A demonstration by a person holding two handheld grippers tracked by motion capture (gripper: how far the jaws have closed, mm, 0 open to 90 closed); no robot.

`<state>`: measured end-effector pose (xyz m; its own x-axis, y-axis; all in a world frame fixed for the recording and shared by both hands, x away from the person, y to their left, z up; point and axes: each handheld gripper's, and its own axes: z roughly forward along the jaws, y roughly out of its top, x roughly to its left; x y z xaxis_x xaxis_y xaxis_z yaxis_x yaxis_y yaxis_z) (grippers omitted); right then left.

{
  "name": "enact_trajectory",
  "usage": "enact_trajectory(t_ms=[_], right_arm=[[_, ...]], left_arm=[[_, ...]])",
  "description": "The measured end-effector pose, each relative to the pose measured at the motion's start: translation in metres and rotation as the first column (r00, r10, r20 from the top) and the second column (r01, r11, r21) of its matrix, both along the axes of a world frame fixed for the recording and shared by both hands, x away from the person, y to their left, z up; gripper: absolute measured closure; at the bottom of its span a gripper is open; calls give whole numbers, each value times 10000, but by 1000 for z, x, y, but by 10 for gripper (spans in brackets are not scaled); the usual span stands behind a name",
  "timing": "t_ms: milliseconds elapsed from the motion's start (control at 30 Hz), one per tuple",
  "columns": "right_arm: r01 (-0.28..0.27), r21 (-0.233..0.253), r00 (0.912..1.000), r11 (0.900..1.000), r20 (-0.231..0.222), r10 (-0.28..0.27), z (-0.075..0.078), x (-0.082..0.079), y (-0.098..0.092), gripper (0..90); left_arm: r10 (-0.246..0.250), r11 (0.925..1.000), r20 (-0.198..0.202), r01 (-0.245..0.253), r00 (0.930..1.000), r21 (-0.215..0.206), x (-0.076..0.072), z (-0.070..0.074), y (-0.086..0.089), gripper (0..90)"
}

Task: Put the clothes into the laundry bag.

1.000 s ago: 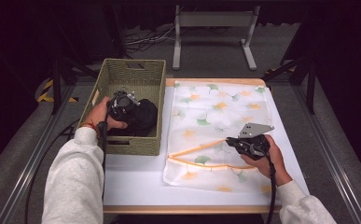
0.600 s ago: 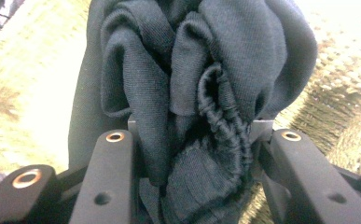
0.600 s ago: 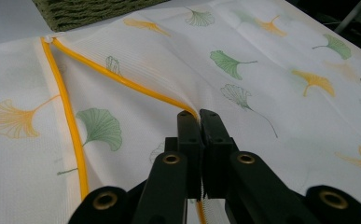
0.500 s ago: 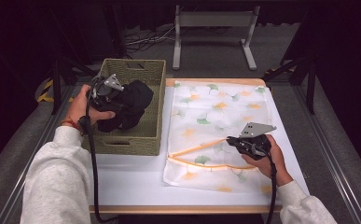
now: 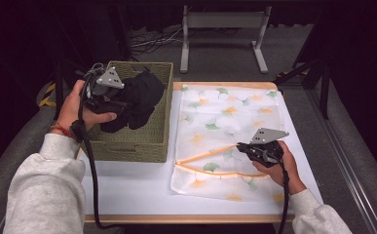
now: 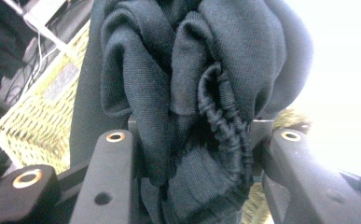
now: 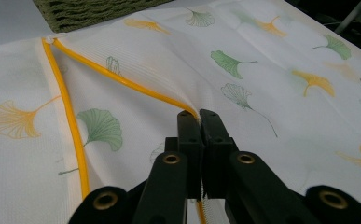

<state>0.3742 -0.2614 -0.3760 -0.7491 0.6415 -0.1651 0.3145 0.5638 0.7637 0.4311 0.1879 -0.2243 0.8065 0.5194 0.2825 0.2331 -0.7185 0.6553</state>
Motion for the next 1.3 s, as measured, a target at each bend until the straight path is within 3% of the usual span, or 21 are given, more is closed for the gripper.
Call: enact_trajectory(t_ms=[233,367,400,500,533,600,633,767,833,867,967,1033,1067,1100,1133,1167,1200,1233,1267,1300], right_arm=[[-6,6,10000,10000,11,6,0,0,0,883],[-42,-20,10000,10000,2,42,0,0,1,883],[-40,-23,10000,10000,9,40,0,0,2,883],[-50,-29,10000,10000,0,50,0,-1,2,883],[-57,-19,10000,10000,-5,57,0,0,1,883],[-55,-23,10000,10000,-17,55,-1,0,1,883],[-54,-19,10000,10000,-19,54,-1,0,1,884],[-46,-9,10000,10000,3,46,0,-1,0,884],[-54,-23,10000,10000,-7,54,-1,-1,1,884],[-54,-23,10000,10000,-7,54,-1,-1,1,884],[-89,-14,10000,10000,-30,89,-1,-1,2,884],[-94,-13,10000,10000,-34,94,-1,-1,2,884],[-93,-28,10000,10000,-34,93,-1,-1,3,884],[-90,-31,10000,10000,-34,90,-1,-1,3,884],[-88,-11,10000,10000,-36,87,-2,-2,4,884],[-88,-11,10000,10000,-36,87,-2,-2,4,884],[-103,-14,9999,9999,-55,103,-2,-2,4,884],[-103,-14,9999,9999,-55,103,-2,-2,4,884],[-89,-15,9999,10000,-73,89,-2,-1,4,884],[-108,-24,9999,9999,-76,108,-3,-1,4,884]], left_arm=[[-739,9973,51,739,9973,-11,-22,4,-17,593],[-1307,9913,-25,1306,9914,-184,-36,1,-35,593],[-1605,9869,-75,1603,9870,-200,-43,-1,-46,593],[-1869,9823,-92,1868,9823,-153,-50,-3,-56,593],[-2185,9757,-83,2184,9758,-159,-56,-6,-66,593],[-2462,9691,-105,2460,9692,-159,-63,-8,-76,593],[-2462,9691,-105,2460,9692,-159,-63,-8,-76,593],[-3113,9503,-186,3110,9501,-138,-77,-18,-95,593],[-3495,9369,-424,3492,9360,-144,-83,-33,-109,593],[-3495,9369,-424,3492,9360,-144,-83,-33,-109,593],[-3859,9218,-554,3873,9209,180,-89,-50,-126,592],[-3827,9233,-629,3839,9217,77,-87,-59,-133,593],[-3912,9200,-720,3919,9175,-42,-86,-65,-138,593],[-4044,9143,-766,4050,9114,-83,-86,-69,-143,593],[-4283,9034,-800,4287,9001,-132,-88,-77,-152,592],[-4283,9034,-800,4287,9001,-132,-88,-77,-152,593],[-4523,8918,-1054,4505,8856,-417,-87,-86,-162,592],[-4523,8918,-1054,4505,8856,-417,-87,-86,-162,592],[-4648,8853,-1175,4627,8776,-460,-87,-93,-169,592],[-4681,8835,-1246,4664,8748,-442,-87,-99,-175,592]])
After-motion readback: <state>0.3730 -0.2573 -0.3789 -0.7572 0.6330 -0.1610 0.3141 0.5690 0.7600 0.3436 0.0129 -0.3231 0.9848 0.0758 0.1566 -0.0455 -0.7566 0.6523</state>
